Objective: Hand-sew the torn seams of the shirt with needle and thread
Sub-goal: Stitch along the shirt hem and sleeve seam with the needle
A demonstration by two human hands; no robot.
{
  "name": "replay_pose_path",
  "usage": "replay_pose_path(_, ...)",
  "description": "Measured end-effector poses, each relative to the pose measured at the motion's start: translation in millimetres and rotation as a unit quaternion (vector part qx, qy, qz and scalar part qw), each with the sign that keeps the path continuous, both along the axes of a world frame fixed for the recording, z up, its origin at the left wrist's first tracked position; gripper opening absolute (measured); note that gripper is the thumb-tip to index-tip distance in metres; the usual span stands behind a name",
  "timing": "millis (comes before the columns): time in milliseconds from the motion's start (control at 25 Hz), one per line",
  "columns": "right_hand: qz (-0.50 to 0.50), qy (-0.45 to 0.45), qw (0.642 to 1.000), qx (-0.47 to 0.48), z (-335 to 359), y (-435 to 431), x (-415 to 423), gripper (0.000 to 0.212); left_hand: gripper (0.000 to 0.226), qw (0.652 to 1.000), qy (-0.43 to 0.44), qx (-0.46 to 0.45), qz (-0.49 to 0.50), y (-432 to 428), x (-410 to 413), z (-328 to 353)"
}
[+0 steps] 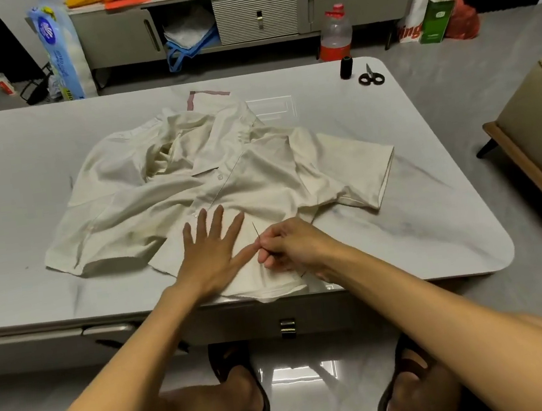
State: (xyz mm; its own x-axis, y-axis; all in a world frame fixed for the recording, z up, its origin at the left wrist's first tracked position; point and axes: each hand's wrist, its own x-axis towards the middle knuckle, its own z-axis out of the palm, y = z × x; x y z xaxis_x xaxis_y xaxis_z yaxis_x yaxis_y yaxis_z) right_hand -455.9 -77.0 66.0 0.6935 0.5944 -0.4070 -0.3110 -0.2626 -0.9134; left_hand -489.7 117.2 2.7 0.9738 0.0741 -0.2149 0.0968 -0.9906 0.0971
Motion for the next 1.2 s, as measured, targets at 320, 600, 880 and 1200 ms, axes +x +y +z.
replay_pose_path(320,-0.098,-0.165,0.971,-0.146,-9,-51,26,0.020,0.060,0.990,-0.113,-0.034,0.070,-62,17,16)
replay_pose_path(600,-0.135,-0.249,0.944,-0.168,-33,-45,25,0.023,0.077,0.997,-0.036,-0.001,-0.067,26,54,-2)
replay_pose_path(880,-0.103,-0.336,0.919,-0.181,-32,-29,65,0.024,0.076,0.985,-0.072,-0.049,0.147,15,29,-7)
replay_pose_path(1200,-0.103,-0.323,0.929,-0.152,-15,-56,79,0.024,0.086,0.969,-0.017,-0.077,0.236,-66,-2,6)
